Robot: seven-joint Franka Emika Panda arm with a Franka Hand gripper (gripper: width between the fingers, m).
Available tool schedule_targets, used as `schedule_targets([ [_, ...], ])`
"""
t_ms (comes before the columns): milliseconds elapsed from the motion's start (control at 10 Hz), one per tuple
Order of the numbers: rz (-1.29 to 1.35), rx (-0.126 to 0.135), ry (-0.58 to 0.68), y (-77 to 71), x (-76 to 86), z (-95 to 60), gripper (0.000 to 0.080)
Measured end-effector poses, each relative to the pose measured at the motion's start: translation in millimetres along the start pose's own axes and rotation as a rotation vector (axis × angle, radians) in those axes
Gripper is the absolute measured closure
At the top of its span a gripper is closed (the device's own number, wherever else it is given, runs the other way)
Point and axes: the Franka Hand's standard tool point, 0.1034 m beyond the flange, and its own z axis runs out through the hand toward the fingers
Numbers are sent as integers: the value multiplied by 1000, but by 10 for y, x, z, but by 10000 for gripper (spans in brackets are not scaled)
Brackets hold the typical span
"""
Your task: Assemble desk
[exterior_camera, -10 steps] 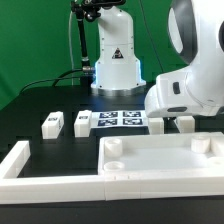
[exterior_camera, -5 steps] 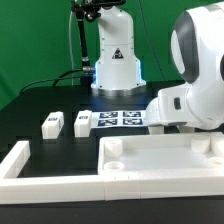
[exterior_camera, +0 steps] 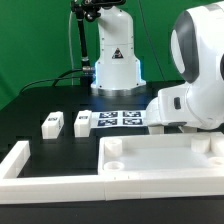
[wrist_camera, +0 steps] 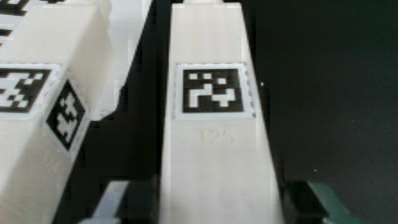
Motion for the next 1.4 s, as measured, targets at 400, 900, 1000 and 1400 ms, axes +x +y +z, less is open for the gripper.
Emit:
schedule_targets([
  [400, 0, 0, 0, 0, 0, 0, 510],
  [900, -41, 37, 111, 120, -360, -789, 509],
  [1000, -38, 42, 150, 150, -477, -984, 509],
  [1400, -38, 49, 364, 105, -395, -1120, 509],
])
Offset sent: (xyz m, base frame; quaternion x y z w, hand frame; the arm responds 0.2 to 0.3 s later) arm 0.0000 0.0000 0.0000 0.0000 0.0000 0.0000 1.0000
